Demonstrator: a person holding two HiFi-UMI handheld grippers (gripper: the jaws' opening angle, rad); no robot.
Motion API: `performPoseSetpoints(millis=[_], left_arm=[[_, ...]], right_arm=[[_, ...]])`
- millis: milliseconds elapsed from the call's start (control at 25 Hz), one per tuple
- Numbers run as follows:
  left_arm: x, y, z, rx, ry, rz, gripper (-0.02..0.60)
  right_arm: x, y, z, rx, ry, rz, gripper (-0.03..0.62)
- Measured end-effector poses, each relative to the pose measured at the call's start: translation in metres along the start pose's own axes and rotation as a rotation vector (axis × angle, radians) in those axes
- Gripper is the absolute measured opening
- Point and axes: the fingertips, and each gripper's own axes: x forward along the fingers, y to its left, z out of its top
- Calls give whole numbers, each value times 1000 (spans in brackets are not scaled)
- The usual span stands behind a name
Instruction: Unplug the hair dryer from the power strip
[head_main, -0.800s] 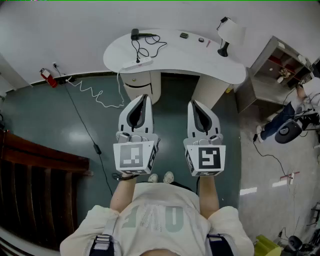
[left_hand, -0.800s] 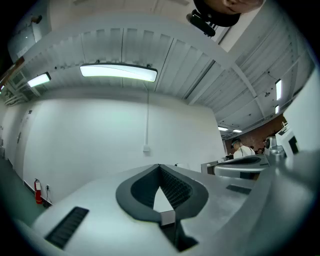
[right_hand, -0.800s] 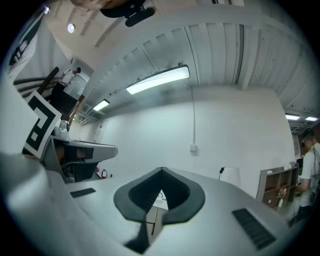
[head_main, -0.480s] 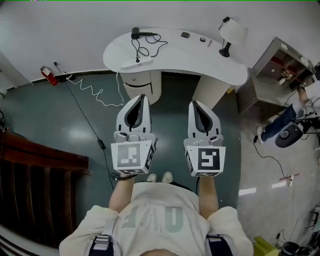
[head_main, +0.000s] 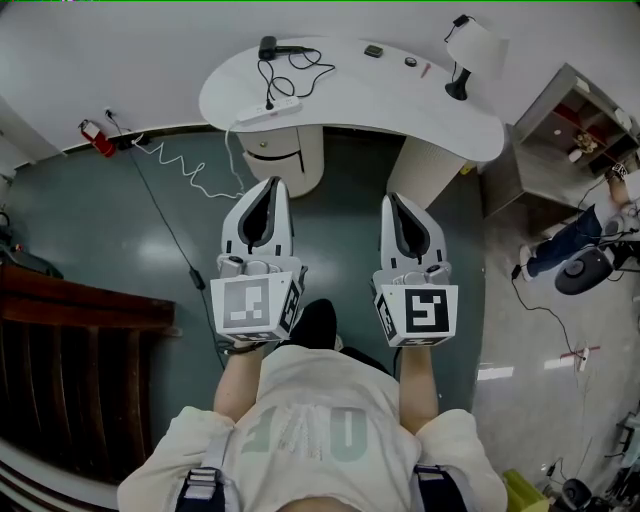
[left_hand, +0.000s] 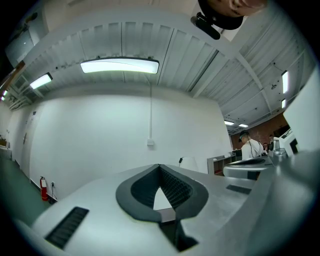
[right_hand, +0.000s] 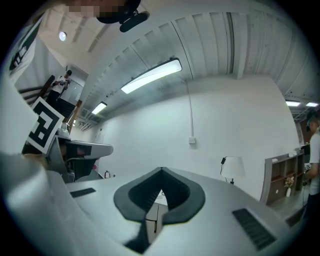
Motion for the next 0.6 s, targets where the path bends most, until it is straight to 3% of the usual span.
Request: performPoseSetpoints(millis=[360, 600], left_arm=[[79, 3, -61, -3, -16, -19, 6], [166, 22, -83, 15, -26, -19, 6]], right_arm=[[44, -33, -57, -49, 8, 31, 3], [128, -64, -71, -30, -25, 53, 3]])
